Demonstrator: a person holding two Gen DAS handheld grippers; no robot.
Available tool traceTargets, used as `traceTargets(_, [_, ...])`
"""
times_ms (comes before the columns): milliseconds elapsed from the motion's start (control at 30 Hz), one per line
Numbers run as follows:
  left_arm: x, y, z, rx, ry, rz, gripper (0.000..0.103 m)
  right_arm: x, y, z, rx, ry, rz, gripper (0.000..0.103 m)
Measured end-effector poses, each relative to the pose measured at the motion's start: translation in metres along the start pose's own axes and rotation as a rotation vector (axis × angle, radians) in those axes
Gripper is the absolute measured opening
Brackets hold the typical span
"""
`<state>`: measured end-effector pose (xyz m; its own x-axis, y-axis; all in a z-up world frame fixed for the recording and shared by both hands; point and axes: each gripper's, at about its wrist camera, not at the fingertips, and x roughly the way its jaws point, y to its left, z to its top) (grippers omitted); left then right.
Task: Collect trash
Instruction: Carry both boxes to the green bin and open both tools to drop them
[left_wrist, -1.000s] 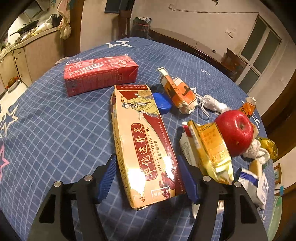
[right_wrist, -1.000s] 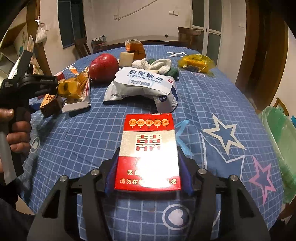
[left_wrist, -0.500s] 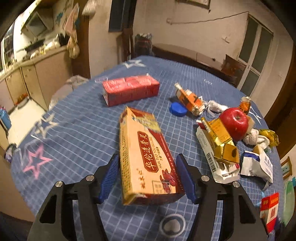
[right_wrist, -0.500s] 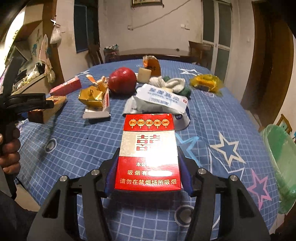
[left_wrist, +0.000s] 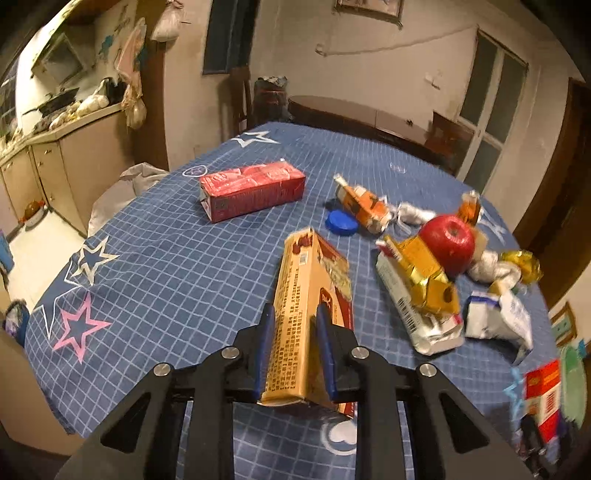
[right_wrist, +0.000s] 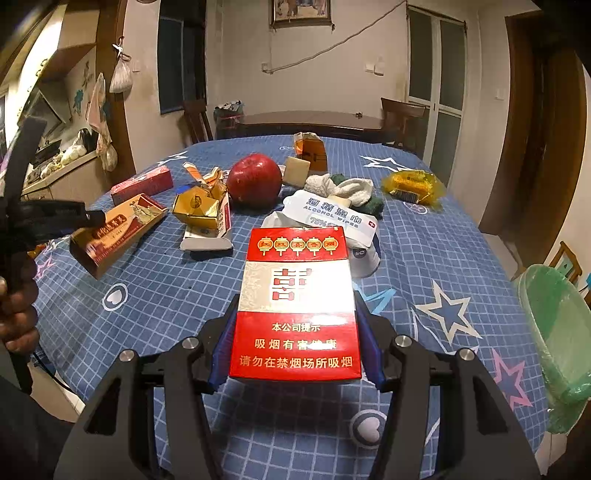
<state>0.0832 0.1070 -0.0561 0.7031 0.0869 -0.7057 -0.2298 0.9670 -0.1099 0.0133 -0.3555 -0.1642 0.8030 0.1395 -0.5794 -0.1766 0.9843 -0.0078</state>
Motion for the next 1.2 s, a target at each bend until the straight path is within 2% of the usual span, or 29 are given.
traceTargets(67, [0.006, -0.001, -0.001, 0.041, 0.015, 0.013, 0.033, 0.000, 0.000, 0.000, 0.002, 0.001, 0.001, 0.054])
traceTargets(133, [0.013, 0.004, 0.000, 0.035, 0.024, 0.018, 0.062, 0.002, 0.001, 0.000, 0.001, 0.008, 0.007, 0.054])
traceTargets(200, [0.023, 0.008, 0.002, 0.024, 0.045, 0.029, 0.065, 0.003, 0.003, -0.001, -0.001, 0.013, 0.013, 0.054])
traceTargets(300, [0.036, -0.002, 0.001, 0.088, 0.056, 0.063, 0.081, 0.005, 0.004, -0.001, -0.007, 0.018, 0.016, 0.054])
traceTargets(400, [0.054, -0.008, -0.003, 0.154, 0.087, 0.108, 0.081, 0.006, 0.004, -0.001, -0.008, 0.021, 0.016, 0.054])
traceTargets(467, [0.064, -0.006, -0.005, 0.159, 0.116, 0.111, 0.076, 0.006, 0.003, -0.001, -0.007, 0.021, 0.015, 0.054])
traceTargets(500, [0.063, -0.003, -0.004, 0.141, 0.108, 0.093, 0.064, 0.006, 0.003, -0.002, -0.006, 0.019, 0.014, 0.054])
traceTargets(567, [0.061, -0.001, -0.002, 0.142, 0.105, 0.103, 0.061, 0.005, 0.001, -0.001, 0.001, 0.015, 0.014, 0.054])
traceTargets(700, [0.034, -0.005, 0.004, 0.158, 0.019, 0.120, 0.061, -0.001, -0.006, 0.003, 0.012, -0.018, 0.009, 0.054])
traceTargets(767, [0.012, -0.017, 0.010, 0.190, -0.053, 0.120, 0.061, -0.007, -0.014, 0.008, 0.022, -0.044, -0.002, 0.054])
traceTargets(867, [-0.020, -0.047, 0.024, 0.238, -0.151, 0.060, 0.061, -0.020, -0.034, 0.018, 0.057, -0.087, -0.029, 0.054])
traceTargets(1000, [-0.048, -0.099, 0.038, 0.315, -0.227, -0.053, 0.061, -0.041, -0.072, 0.033, 0.122, -0.140, -0.084, 0.054])
traceTargets(1200, [-0.075, -0.191, 0.037, 0.438, -0.284, -0.237, 0.061, -0.089, -0.139, 0.044, 0.179, -0.220, -0.274, 0.054])
